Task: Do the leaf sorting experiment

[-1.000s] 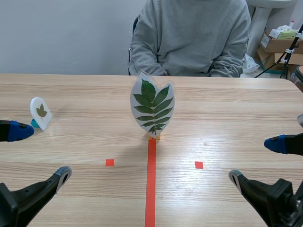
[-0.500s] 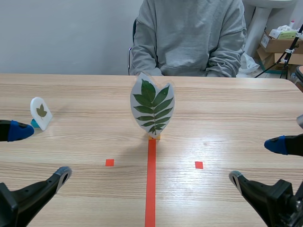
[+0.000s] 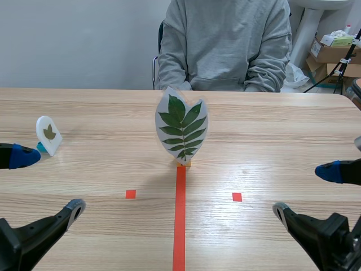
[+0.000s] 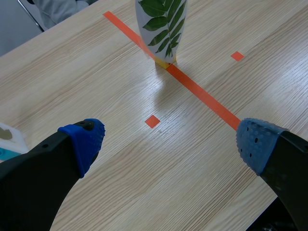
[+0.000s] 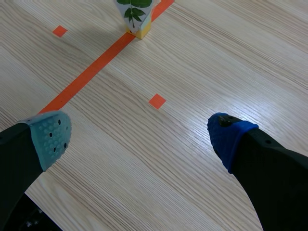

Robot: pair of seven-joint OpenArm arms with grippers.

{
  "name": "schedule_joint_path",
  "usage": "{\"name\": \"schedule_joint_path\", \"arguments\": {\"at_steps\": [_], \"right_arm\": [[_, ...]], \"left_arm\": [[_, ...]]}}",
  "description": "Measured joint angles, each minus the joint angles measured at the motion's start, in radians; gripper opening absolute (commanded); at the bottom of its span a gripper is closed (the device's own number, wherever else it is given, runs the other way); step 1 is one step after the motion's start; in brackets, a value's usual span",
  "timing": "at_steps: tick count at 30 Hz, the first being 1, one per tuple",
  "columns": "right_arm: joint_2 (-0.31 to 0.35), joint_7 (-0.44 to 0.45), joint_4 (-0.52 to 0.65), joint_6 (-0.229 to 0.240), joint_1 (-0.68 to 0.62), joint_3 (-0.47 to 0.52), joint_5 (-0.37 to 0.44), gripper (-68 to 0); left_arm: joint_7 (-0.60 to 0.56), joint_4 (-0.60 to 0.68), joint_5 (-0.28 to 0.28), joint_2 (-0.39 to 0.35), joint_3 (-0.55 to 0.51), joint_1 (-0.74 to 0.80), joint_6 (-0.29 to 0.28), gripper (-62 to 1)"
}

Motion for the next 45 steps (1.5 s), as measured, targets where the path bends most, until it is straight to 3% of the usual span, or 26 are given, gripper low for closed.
{"name": "schedule_joint_path", "arguments": {"at_steps": [15, 24, 29, 36, 41, 45], "right_arm": [[-0.024, -0.002, 0.0, -0.007, 0.001, 0.0, -0.019, -9.7], [-0.05, -0.189, 0.0, -0.004, 0.099, 0.0, -0.019, -9.7], [-0.021, -0.293, 0.0, 0.006, 0.222, -0.01, -0.021, -9.7], [0.171, -0.282, -0.075, 0.007, 0.505, -0.201, -0.019, -9.7], [0.179, -0.261, -0.28, 0.008, 0.731, -0.385, -0.019, -9.7], [0.156, -0.238, -0.406, 0.061, 0.89, -0.517, -0.019, -9.7]], "left_arm": [[0.0, 0.0, 0.0, 0.0, 0.0, 0.0, 0.0, -2.4], [0.007, 0.0, 0.0, 0.0, 0.0, 0.0, 0.0, -2.4], [0.007, 0.0, 0.0, 0.0, 0.0, 0.0, 0.0, -2.4], [0.01, 0.0, 0.007, 0.036, 0.0, 0.0, 0.0, -2.4], [0.019, -0.001, 0.007, 0.117, 0.0, 0.0, 0.0, -2.4], [0.042, -0.002, 0.007, 0.163, 0.0, 0.0, 0.0, -2.4]]}}
